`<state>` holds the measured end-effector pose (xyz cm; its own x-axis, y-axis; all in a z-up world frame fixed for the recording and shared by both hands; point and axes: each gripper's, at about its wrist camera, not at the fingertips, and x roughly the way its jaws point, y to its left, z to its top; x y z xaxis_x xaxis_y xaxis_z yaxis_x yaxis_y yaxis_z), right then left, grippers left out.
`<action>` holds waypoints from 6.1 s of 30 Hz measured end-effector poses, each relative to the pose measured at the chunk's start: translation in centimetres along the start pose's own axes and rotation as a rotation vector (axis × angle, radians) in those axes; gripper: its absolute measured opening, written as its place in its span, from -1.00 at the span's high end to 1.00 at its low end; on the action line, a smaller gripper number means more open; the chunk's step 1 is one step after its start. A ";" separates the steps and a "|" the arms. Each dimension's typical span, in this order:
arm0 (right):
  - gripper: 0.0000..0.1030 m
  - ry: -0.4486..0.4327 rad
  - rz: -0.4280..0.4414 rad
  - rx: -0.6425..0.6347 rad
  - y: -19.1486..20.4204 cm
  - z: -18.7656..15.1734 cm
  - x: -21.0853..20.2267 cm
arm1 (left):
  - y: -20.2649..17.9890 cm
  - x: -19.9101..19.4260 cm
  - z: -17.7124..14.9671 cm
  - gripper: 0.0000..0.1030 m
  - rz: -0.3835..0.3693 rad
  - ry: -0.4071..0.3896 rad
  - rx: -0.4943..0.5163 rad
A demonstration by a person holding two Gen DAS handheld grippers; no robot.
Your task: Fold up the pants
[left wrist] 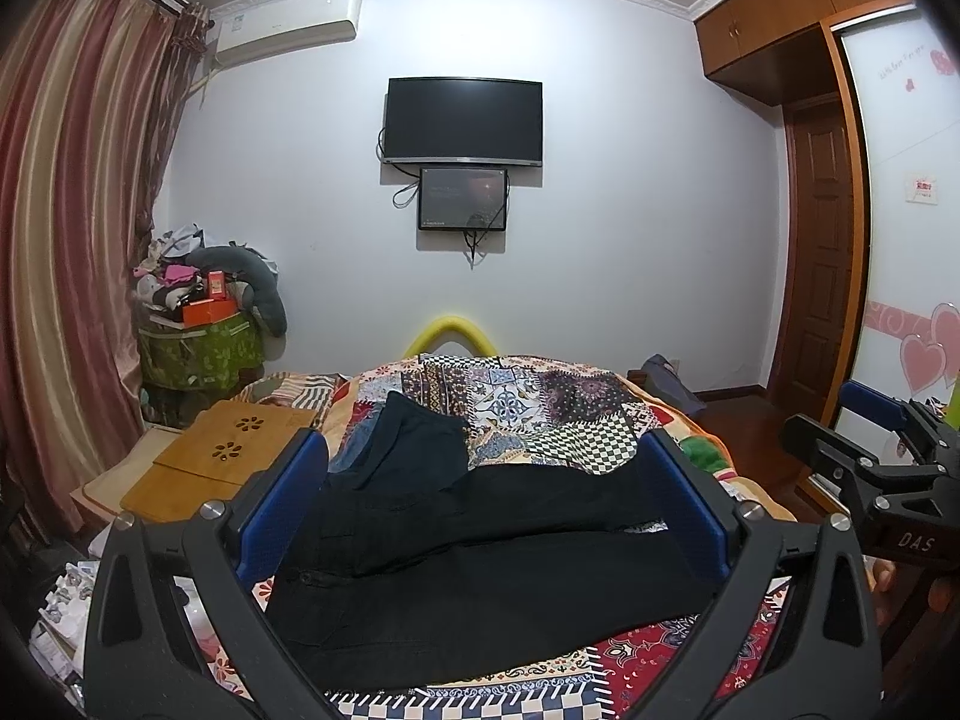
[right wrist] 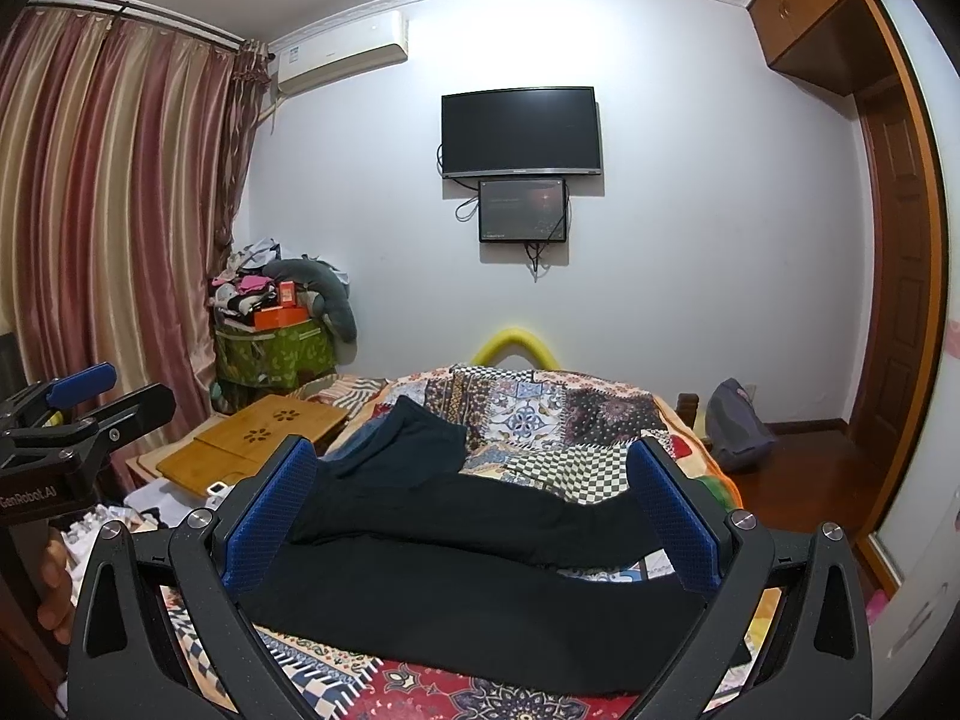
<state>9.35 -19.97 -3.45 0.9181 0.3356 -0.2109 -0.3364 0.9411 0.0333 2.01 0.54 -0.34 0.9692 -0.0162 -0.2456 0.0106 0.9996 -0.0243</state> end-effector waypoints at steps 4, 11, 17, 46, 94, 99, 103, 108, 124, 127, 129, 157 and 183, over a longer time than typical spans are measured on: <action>-1.00 0.010 0.003 0.005 -0.1 0.0 0.3 | 0.2 0.2 0.0 -1.00 0.003 0.004 -0.004; -1.00 0.042 0.005 0.006 0.2 -0.5 1.5 | 1.0 1.8 -0.2 -1.00 0.014 0.029 -0.020; -1.00 0.077 0.006 0.008 -0.1 -0.9 3.8 | 2.7 5.2 -0.5 -1.00 0.033 0.078 -0.050; -0.99 0.559 0.135 -0.010 -6.6 -6.5 29.1 | 23.4 38.8 -10.5 -1.00 0.326 0.635 0.015; 0.89 0.604 0.211 -0.116 -5.6 -4.8 30.0 | 23.2 32.8 -6.6 0.84 0.227 0.661 -0.128; 0.89 0.566 0.223 -0.130 -4.9 -4.3 25.6 | 23.0 27.7 -6.4 0.86 0.221 0.639 -0.117; 0.89 0.552 0.235 -0.147 -4.5 -4.8 22.3 | 22.9 24.3 -7.1 0.90 0.218 0.641 -0.128; 0.89 0.554 0.257 -0.144 -4.1 -6.2 18.4 | 22.5 21.3 -8.8 0.91 0.215 0.657 -0.141; 0.89 0.654 0.280 -0.126 -2.5 -14.2 12.8 | 23.6 16.6 -19.3 0.99 0.264 0.852 -0.253; 0.88 0.647 0.273 -0.133 -2.6 -13.9 12.3 | 23.6 16.1 -19.0 0.98 0.300 0.839 -0.227; 0.84 0.645 0.268 -0.131 -2.9 -13.4 12.1 | 23.5 15.6 -18.1 0.94 0.321 0.815 -0.207; -0.09 0.689 0.252 -0.033 -7.1 -8.5 23.1 | 11.3 29.7 -9.0 -0.28 0.094 0.638 -0.048; 0.88 0.796 0.303 0.027 -5.8 -10.9 31.0 | 5.4 33.0 -10.7 -0.42 0.000 0.706 0.076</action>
<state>37.46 -15.51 -20.82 0.3648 0.4544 -0.8127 -0.5297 0.8191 0.2203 31.39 5.19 -18.99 0.5787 0.0003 -0.8156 0.0524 0.9979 0.0376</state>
